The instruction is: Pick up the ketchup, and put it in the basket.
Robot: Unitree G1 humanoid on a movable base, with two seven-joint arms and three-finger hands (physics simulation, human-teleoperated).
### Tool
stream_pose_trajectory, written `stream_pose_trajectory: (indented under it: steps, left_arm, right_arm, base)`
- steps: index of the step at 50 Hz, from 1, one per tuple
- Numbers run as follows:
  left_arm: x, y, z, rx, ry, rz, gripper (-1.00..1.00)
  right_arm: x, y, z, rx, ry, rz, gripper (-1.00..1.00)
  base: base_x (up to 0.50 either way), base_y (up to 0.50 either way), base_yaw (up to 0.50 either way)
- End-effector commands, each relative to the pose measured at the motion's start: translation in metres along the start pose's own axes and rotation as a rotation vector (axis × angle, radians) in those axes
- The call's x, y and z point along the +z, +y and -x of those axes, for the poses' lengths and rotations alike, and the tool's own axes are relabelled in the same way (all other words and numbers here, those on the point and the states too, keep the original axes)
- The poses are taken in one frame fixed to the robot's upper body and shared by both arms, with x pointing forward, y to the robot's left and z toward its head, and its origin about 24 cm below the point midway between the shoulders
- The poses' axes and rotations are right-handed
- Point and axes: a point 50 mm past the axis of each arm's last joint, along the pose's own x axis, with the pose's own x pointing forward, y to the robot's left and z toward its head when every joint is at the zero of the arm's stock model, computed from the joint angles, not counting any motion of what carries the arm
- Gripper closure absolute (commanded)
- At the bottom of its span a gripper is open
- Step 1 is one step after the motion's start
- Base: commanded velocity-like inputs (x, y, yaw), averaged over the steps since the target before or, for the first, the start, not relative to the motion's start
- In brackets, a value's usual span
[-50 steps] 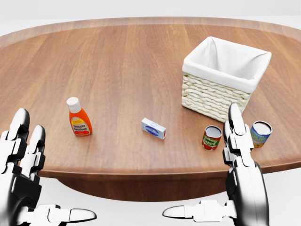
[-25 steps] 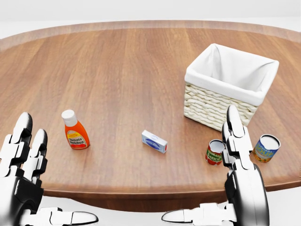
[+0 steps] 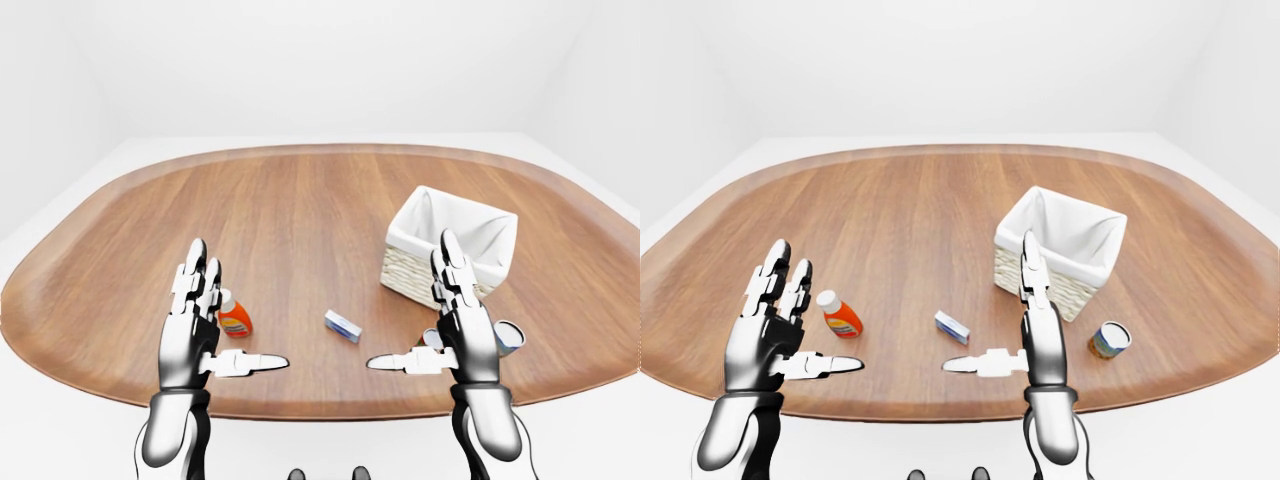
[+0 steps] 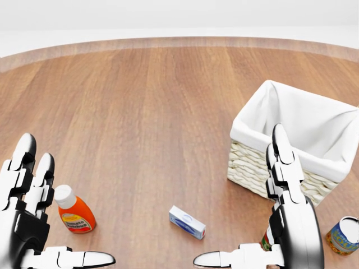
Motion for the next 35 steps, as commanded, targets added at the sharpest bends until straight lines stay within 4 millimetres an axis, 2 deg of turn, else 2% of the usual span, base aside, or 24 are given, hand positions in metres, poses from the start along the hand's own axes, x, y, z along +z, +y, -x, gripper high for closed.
stream_pose_trajectory:
  steps: [1, 5, 22, 35]
  left_arm:
    - [-0.001, 0.0, 0.0, 0.003, 0.003, -0.005, -1.0]
    - [0.0, 0.0, -0.001, 0.007, 0.0, -0.008, -1.0]
    - [0.002, 0.001, -0.001, 0.009, -0.008, -0.026, -1.0]
    - [-0.002, 0.012, -0.009, 0.09, -0.004, -0.076, -1.0]
  right_arm:
    - [0.001, 0.0, 0.001, -0.001, -0.008, 0.001, -1.0]
    - [-0.003, 0.001, -0.002, 0.0, 0.019, 0.002, -1.0]
    - [-0.002, 0.001, -0.001, -0.002, 0.009, 0.0, -1.0]
    - [-0.001, -0.002, -0.001, -0.013, 0.008, 0.005, -1.0]
  base:
    - [0.5, 0.0, 0.0]
    - [0.5, 0.0, 0.0]
    - [0.0, 0.0, 0.0]
    - [0.0, 0.0, 0.0]
